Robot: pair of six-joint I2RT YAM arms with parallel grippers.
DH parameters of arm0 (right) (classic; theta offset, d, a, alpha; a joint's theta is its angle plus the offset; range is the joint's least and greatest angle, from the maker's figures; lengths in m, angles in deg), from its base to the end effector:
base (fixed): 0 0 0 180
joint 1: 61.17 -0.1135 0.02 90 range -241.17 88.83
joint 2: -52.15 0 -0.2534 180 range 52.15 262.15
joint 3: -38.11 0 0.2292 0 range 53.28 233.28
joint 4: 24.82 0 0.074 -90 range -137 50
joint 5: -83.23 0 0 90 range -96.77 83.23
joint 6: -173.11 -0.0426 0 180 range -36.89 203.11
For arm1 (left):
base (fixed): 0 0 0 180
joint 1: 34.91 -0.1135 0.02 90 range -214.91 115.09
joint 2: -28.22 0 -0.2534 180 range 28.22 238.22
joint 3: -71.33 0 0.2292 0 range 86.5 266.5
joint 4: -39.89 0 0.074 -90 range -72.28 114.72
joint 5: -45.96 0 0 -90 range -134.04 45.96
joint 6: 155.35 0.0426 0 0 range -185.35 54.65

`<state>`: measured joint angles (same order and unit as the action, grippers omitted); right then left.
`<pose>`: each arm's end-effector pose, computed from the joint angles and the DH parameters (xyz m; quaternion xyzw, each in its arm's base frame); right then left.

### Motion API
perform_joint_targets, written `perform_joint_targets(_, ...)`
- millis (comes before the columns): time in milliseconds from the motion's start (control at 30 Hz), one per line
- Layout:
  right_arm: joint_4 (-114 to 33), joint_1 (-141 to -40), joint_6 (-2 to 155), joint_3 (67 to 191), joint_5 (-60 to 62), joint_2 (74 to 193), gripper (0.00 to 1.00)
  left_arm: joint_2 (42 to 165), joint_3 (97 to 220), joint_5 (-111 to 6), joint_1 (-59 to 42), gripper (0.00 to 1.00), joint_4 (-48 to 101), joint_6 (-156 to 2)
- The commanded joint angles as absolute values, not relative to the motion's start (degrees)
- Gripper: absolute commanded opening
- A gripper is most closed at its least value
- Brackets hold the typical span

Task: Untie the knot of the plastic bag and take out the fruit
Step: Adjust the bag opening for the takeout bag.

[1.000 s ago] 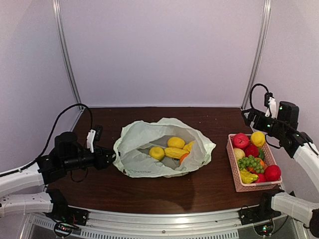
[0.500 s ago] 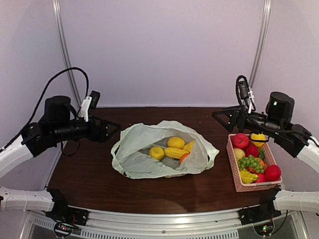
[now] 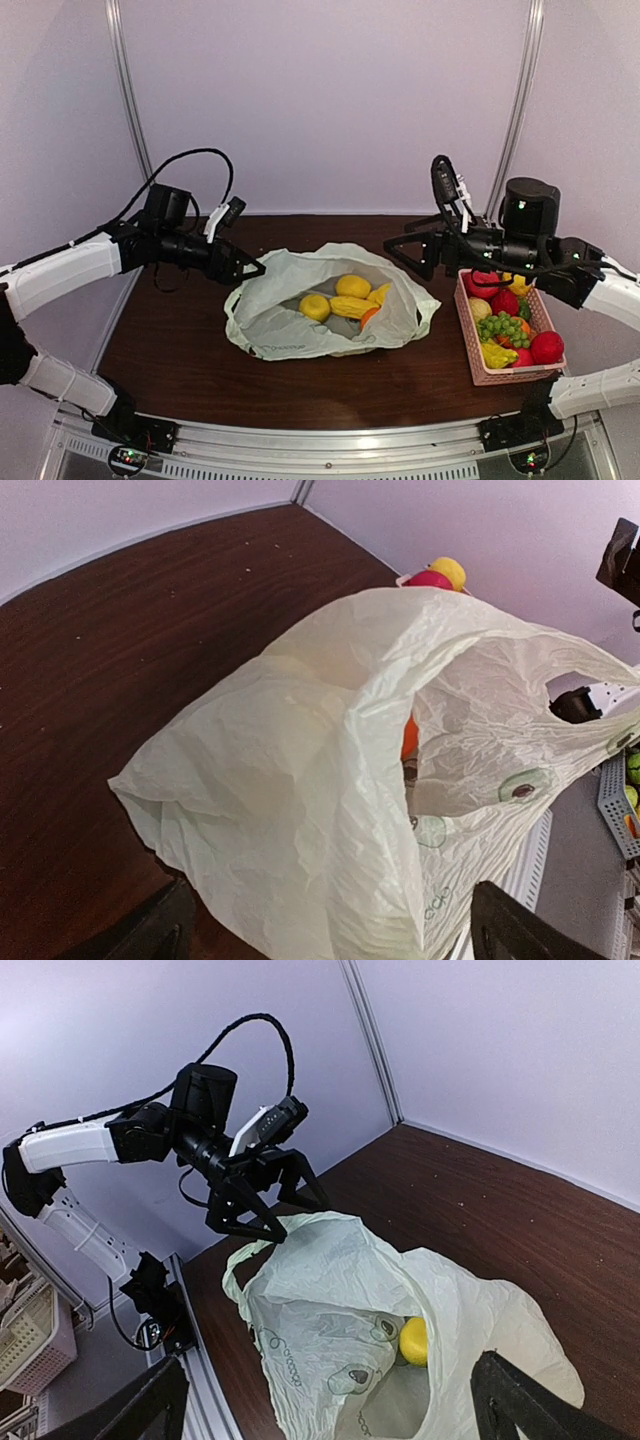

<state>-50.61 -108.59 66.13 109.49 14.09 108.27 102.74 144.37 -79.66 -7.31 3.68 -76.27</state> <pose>0.1321 0.1662 0.3634 -0.3102 0.6994 0.4528 0.4578 0.2255 -0.1459 0.2854 0.2574 0.8260 -0.3976 0.3056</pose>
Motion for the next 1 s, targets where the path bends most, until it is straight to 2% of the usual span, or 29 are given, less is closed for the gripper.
perform_joint_targets(0,-52.50,-112.51,68.65,113.78,7.14,111.51,1.00,103.75,144.31,-89.19,-7.22,0.96,9.49,-72.23)
perform_joint_targets(67,-54.10,-115.07,69.94,115.81,3.61,113.65,0.99,104.37,143.67,-90.32,-7.22,0.88,10.40,-72.20)
perform_joint_targets(133,-54.92,-118.52,71.51,117.58,-1.90,115.84,0.98,105.46,143.50,-91.95,-7.22,0.74,10.68,-72.31)
perform_joint_targets(333,-55.95,-127.07,74.94,124.01,-13.50,124.60,0.96,107.29,142.75,-95.15,-7.22,0.23,12.49,-74.26)
perform_joint_targets(467,-54.64,-129.18,72.53,126.55,-19.47,131.33,0.85,104.72,141.56,-93.77,-7.22,0.00,14.11,-74.75)
perform_joint_targets(733,-51.77,-129.20,68.68,125.98,-22.68,141.42,0.74,96.27,137.38,-88.67,-7.22,0.00,18.72,-75.10)
perform_joint_targets(967,-47.71,-129.14,63.72,120.60,-27.34,147.53,0.72,93.37,136.18,-87.42,-7.23,0.00,19.23,-75.05)
